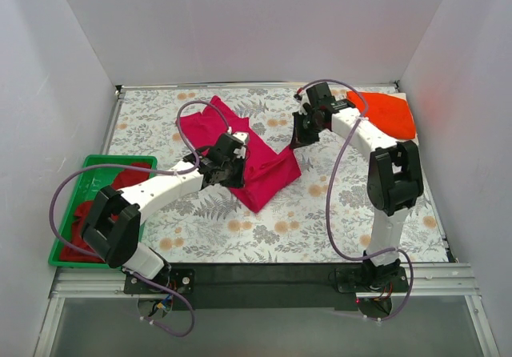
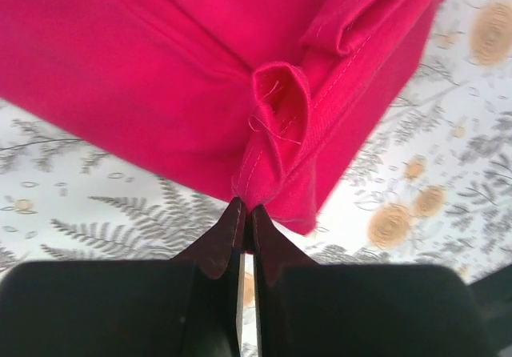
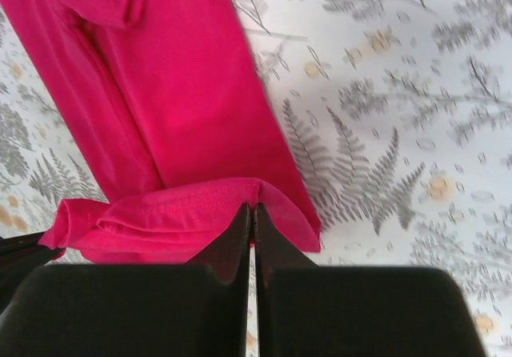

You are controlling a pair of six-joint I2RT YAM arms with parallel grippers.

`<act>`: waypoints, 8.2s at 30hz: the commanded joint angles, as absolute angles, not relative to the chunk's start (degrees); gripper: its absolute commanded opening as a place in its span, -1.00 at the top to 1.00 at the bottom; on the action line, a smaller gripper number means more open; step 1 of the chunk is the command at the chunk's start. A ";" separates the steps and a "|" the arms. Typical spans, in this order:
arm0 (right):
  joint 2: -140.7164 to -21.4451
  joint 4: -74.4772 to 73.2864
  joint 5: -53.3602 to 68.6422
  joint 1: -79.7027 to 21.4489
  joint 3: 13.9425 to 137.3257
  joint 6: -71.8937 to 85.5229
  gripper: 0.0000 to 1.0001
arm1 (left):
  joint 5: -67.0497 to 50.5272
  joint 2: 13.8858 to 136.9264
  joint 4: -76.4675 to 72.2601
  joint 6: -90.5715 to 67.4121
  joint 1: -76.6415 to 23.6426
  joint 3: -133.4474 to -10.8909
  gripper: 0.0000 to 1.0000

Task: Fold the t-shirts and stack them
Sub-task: Fold the tshirt

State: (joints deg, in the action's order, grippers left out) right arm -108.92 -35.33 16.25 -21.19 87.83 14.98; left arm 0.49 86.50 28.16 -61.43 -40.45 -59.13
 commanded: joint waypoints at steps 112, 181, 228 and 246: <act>-106.27 -6.06 23.82 -16.79 57.40 20.92 0.97 | 1.95 94.83 38.40 -97.22 -39.38 -53.52 1.00; -99.87 -17.93 11.42 -32.61 75.60 6.94 0.46 | 6.59 84.20 45.18 -90.00 -41.31 -54.66 0.49; -81.21 -12.75 20.65 -32.61 47.73 10.81 0.45 | 15.04 109.43 40.69 -76.46 -34.11 -77.60 0.59; -81.48 -14.05 25.60 -36.37 44.65 9.94 0.20 | 5.81 76.65 44.48 -86.48 -33.92 -49.17 -0.48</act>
State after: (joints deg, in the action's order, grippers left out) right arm -82.50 -12.25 26.74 -33.45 45.39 12.56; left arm 9.76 79.75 43.77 -84.09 -33.82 -55.18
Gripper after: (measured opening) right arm 0.351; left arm 0.743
